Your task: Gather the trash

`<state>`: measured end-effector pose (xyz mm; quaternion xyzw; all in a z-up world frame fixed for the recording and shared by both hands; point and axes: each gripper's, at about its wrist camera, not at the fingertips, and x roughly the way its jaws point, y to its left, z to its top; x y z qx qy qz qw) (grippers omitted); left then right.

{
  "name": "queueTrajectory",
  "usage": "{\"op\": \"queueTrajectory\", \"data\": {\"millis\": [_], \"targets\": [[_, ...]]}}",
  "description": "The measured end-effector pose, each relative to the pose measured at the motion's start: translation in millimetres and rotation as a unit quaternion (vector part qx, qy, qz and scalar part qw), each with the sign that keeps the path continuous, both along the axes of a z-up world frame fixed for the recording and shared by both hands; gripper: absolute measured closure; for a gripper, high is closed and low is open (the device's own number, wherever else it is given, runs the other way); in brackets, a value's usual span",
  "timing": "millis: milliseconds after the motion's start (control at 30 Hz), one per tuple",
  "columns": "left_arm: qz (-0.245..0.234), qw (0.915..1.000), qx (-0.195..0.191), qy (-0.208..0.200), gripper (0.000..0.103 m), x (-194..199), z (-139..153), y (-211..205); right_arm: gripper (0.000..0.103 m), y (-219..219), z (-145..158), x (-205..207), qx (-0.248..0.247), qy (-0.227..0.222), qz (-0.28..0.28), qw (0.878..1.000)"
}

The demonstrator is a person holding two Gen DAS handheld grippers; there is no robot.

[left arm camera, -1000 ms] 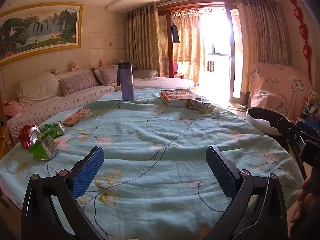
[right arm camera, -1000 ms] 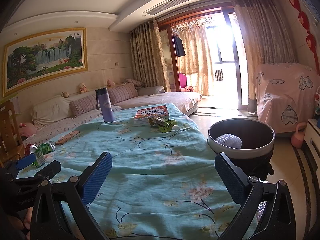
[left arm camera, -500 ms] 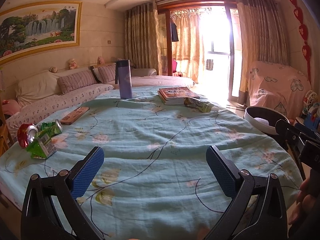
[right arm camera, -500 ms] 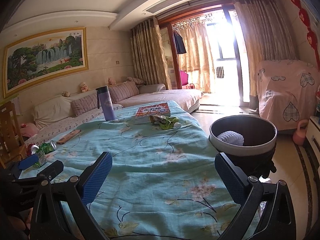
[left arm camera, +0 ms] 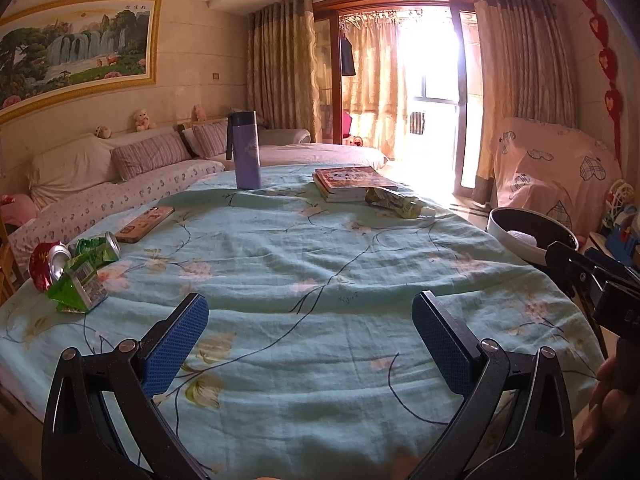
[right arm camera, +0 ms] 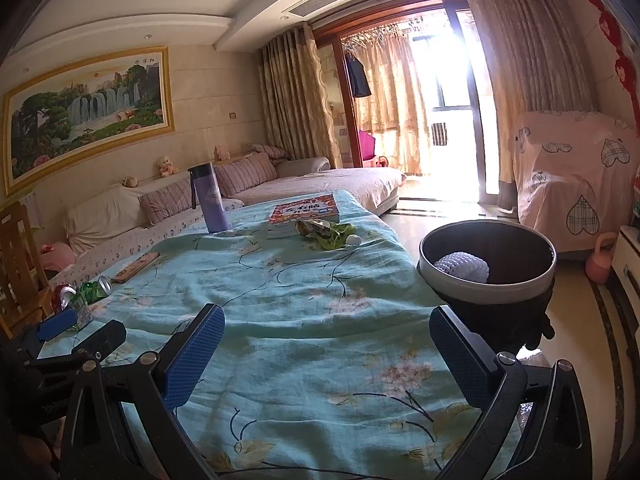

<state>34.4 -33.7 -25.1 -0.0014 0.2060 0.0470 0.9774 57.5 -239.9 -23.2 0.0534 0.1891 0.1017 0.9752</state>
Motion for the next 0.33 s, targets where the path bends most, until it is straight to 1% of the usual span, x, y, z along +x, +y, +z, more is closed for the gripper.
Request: {"op": "queueTrajectory", "data": {"millis": [333], "targets": [[-0.004,0.9996,-0.013,0.024,0.000,14.9,-5.3,2.0,0.000,-1.2,-8.6,18.8,-0.004,0.041,0.002,0.999]]}}
